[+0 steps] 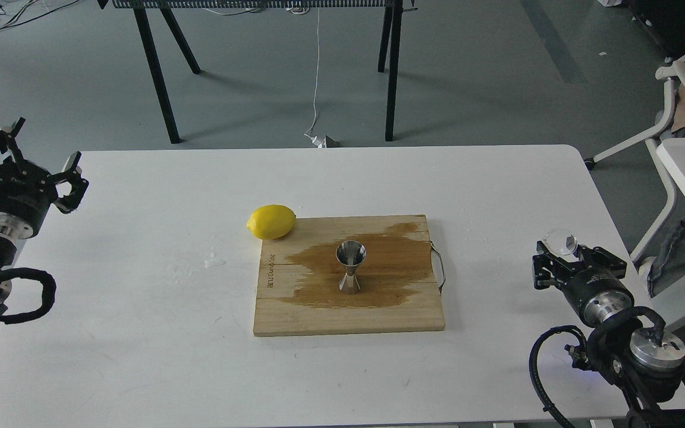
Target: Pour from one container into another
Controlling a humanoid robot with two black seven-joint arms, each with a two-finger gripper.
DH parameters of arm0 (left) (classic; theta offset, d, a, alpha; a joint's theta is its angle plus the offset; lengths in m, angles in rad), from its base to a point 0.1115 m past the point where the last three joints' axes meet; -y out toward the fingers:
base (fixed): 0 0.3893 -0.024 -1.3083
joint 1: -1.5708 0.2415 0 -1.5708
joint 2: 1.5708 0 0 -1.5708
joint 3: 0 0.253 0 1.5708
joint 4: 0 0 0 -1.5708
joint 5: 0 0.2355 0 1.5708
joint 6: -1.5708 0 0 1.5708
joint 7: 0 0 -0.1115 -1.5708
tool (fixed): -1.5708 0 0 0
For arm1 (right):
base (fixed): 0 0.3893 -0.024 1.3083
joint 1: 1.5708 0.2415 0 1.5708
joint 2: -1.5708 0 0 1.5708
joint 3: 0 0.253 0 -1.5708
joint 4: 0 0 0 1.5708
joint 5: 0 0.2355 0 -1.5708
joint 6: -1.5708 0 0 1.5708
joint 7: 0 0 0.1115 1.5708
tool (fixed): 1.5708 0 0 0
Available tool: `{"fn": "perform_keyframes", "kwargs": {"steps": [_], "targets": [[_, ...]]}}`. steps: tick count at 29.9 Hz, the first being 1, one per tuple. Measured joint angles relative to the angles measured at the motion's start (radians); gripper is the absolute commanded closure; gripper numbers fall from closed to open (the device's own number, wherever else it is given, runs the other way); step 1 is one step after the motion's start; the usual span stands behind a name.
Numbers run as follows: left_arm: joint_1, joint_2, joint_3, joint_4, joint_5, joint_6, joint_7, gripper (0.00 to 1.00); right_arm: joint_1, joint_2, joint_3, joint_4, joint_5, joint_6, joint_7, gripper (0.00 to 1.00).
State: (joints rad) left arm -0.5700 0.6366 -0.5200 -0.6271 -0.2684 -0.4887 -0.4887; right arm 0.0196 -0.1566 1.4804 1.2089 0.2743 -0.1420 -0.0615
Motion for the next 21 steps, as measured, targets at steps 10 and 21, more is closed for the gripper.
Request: {"fn": "perform_keyframes", "kwargs": {"steps": [10, 21], "targets": [[0.001, -0.001, 0.000, 0.001, 0.000, 0.000, 0.000, 0.08, 0.012, 0.009, -0.017, -0.056, 0.019, -0.001, -0.003, 0.50], [0.004, -0.001, 0.000, 0.001, 0.000, 0.000, 0.000, 0.08, 0.042, 0.022, -0.027, -0.087, 0.016, -0.008, -0.006, 0.46]]}}
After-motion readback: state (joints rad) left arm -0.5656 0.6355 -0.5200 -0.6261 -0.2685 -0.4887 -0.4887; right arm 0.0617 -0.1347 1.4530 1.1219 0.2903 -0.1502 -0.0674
